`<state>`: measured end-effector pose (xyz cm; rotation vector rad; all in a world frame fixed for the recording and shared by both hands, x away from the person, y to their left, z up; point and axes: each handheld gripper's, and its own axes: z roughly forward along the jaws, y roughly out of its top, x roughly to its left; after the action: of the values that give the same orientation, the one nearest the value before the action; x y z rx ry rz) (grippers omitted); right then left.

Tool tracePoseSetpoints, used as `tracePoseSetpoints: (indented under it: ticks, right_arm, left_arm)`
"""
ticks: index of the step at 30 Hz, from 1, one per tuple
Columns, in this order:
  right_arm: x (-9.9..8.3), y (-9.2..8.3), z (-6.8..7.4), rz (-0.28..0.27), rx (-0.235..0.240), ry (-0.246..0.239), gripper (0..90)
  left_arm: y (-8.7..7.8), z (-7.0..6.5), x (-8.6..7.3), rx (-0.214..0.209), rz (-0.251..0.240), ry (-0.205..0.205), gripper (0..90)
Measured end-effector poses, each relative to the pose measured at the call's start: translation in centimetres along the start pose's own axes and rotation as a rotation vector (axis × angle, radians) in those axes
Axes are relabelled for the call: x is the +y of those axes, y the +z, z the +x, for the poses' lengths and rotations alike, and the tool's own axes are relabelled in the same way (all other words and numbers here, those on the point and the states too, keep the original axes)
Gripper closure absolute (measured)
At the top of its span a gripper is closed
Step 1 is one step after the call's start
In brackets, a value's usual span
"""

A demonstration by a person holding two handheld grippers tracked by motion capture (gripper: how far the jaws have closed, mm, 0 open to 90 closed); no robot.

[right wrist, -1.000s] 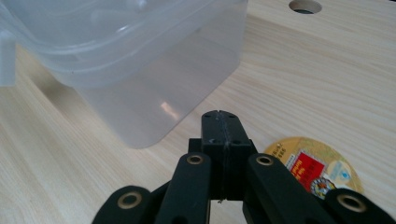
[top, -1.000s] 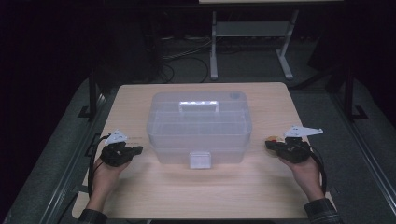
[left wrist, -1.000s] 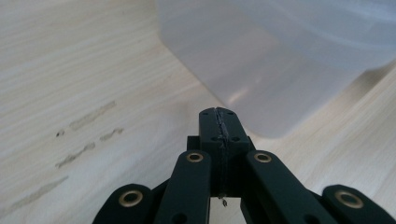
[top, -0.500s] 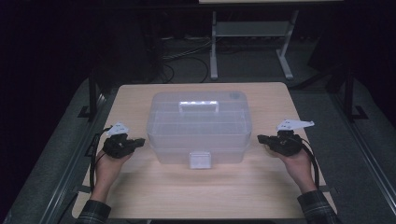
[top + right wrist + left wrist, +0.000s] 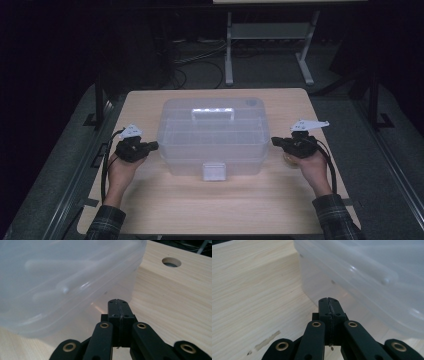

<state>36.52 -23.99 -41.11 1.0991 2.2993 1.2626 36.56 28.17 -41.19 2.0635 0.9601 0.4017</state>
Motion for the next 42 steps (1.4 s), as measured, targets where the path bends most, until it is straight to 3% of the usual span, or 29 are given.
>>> tracePoseSetpoints:
  ticks: [11, 21, 26, 31, 42]
  right_arm:
    - [0.7, 1.0, -0.5, -0.019, 0.021, 0.002, 89.8]
    - [0.7, 2.6, -0.4, -0.006, 0.037, -0.005, 89.8]
    - [0.6, 2.9, -0.8, -0.026, 0.043, 0.011, 89.8]
    - [0.6, 2.9, -0.9, -0.035, 0.048, 0.016, 89.9]
    - [1.1, 1.7, -0.7, -0.098, 0.076, 0.012, 90.0]
  left_arm:
    - [1.3, 0.4, 0.9, -0.031, -0.048, -0.031, 89.8]
    - [1.6, 0.5, 1.1, -0.018, -0.049, -0.024, 89.8]
    - [1.5, 0.5, 1.1, -0.015, -0.058, -0.029, 89.8]
    - [1.2, 0.6, 1.2, -0.021, -0.094, -0.039, 89.8]
    - [1.1, 0.5, 1.4, -0.021, -0.084, -0.042, 89.8]
